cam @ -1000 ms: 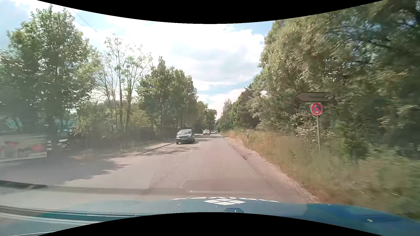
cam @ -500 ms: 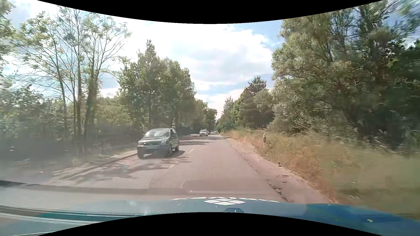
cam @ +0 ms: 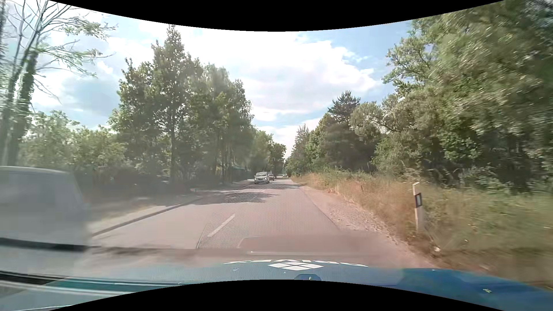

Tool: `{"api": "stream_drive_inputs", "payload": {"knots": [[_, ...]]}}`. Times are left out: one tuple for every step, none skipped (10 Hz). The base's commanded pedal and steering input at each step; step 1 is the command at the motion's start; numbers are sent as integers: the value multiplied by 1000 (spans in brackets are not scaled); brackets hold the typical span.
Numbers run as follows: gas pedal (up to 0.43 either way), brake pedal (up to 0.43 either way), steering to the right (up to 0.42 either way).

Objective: Follow the waypoints while adhering to traffic rules and regulations

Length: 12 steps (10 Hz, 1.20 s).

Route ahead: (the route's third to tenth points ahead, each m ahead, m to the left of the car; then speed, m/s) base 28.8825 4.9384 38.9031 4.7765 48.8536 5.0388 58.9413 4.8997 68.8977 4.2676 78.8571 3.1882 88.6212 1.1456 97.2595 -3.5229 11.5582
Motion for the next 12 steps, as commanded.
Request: {"api": "stream_drive_inputs", "payload": {"knots": [[150,0,-2],[150,0,-2],[150,0,-3],[150,0,-8],[157,0,-11],[169,0,-11],[177,0,-11],[177,0,-11],[177,0,-10],[177,0,-6],[177,0,-3],[177,0,-2]]}}
